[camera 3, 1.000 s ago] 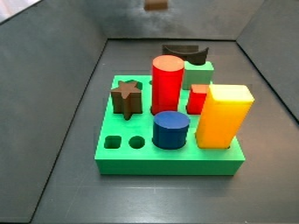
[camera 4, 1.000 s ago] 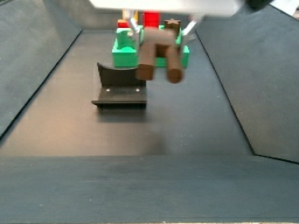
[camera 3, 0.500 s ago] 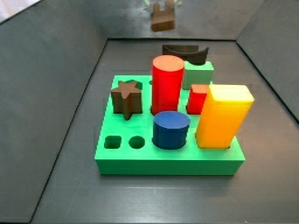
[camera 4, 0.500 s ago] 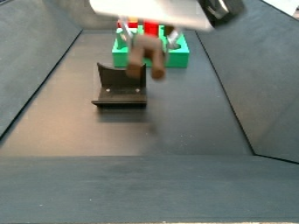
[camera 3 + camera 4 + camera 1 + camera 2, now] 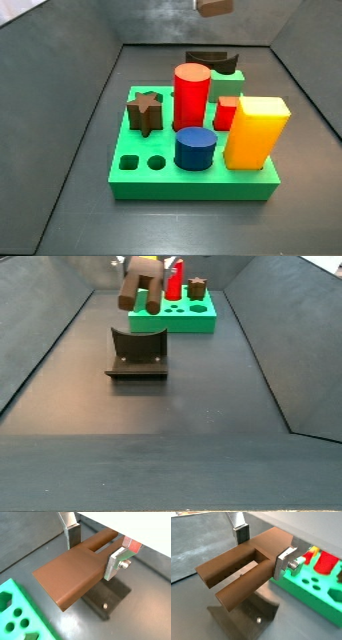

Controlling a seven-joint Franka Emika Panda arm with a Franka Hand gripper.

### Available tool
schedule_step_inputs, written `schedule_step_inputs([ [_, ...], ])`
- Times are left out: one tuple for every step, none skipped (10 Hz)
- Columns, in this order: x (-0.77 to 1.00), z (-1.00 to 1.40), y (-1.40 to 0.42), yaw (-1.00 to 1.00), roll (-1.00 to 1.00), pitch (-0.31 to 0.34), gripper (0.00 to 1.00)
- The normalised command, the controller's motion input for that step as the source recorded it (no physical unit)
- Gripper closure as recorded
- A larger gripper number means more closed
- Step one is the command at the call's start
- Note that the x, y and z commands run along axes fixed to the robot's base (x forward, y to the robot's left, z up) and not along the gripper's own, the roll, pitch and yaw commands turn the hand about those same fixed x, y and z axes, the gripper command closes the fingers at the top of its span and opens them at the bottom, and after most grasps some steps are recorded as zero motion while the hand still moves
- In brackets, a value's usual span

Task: Pick up the square-circle object. Move up. Place the square-circle object on the fixture. Regrasp the square-circle object. Rotate the square-circle object. Move to above the board. Insert the square-circle object.
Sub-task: Place the square-circle object on the fixture.

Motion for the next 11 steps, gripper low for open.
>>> schedule_step_inputs([
  [0.23,0.04,0.00,-0.05,-1.00,0.171,1.00],
  [0.16,0.02,0.02,-0.06,-1.00,0.177,1.00],
  [0.07,0.01,0.03,-0.09,-1.00,0.168,1.00],
  [0.05,0.01,0.03,-0.12,-1.00,0.160,1.00],
  [0.07,-0.01,0.04,-0.15,-0.95,0.157,1.00],
  [0.07,-0.01,0.04,-0.15,-0.83,0.143,1.00],
  [0.08,-0.01,0.04,-0.15,-0.60,0.107,1.00],
  [0.07,-0.01,0.05,-0.14,-0.36,0.066,1.00],
  [0.06,0.00,0.03,-0.13,-0.23,0.038,1.00],
  [0.12,-1.00,0.13,-0.11,-1.00,0.160,1.00],
  [0.13,-1.00,0.14,-0.11,-1.00,0.141,1.00],
])
